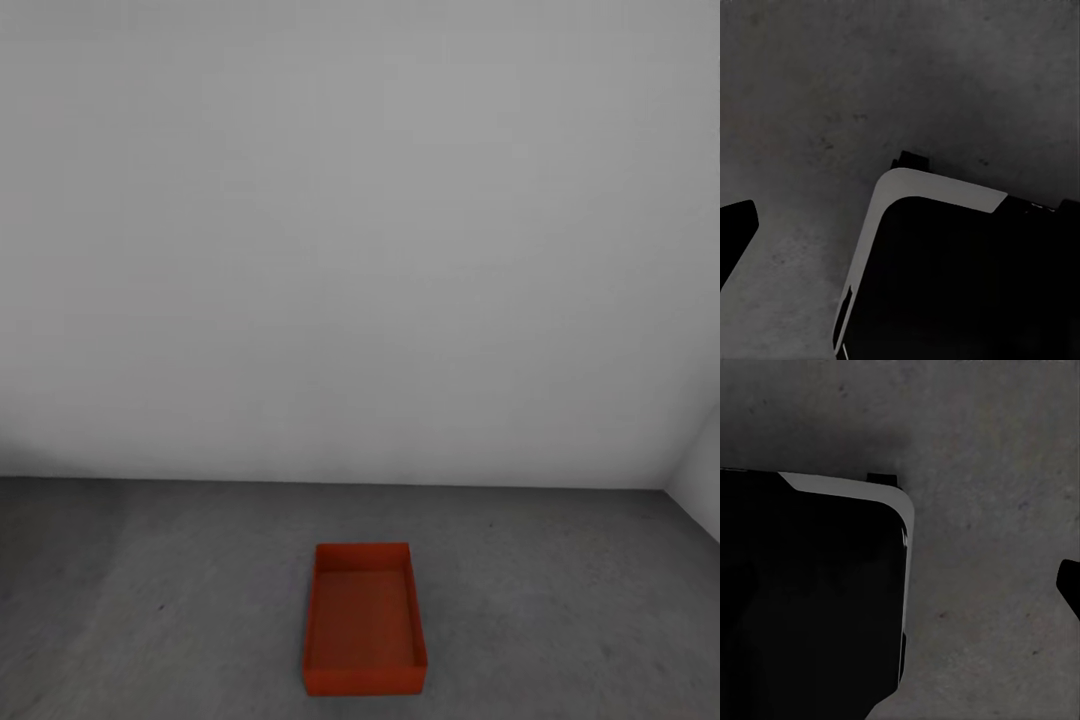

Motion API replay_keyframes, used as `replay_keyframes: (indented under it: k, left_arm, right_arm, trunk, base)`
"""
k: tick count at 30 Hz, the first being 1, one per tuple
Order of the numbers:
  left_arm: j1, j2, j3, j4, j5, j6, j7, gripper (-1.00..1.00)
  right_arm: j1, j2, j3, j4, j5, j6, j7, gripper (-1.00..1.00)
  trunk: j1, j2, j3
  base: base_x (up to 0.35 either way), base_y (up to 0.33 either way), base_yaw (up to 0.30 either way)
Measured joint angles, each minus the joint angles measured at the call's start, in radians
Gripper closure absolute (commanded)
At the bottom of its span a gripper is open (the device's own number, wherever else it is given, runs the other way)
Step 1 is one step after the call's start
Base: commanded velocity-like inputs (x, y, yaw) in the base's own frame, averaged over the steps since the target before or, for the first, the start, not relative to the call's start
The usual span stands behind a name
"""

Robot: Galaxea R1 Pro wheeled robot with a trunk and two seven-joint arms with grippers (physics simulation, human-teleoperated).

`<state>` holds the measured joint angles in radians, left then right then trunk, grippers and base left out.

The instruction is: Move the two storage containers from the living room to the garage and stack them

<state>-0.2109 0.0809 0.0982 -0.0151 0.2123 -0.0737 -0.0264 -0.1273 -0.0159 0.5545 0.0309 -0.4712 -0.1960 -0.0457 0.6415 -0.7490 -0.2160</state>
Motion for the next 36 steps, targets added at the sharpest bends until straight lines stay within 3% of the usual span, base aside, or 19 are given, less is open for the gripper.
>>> replay_keyframes:
  k: [36]
  left_arm:
    - [0.000, 0.000, 0.000, 0.000, 0.000, 0.000, 0.000, -1.00]
  right_arm:
    - [0.000, 0.000, 0.001, 0.000, 0.000, 0.000, 0.000, -1.00]
  trunk:
    - [0.000, 0.000, 0.058]
  base:
    - [0.000, 0.000, 0.000]
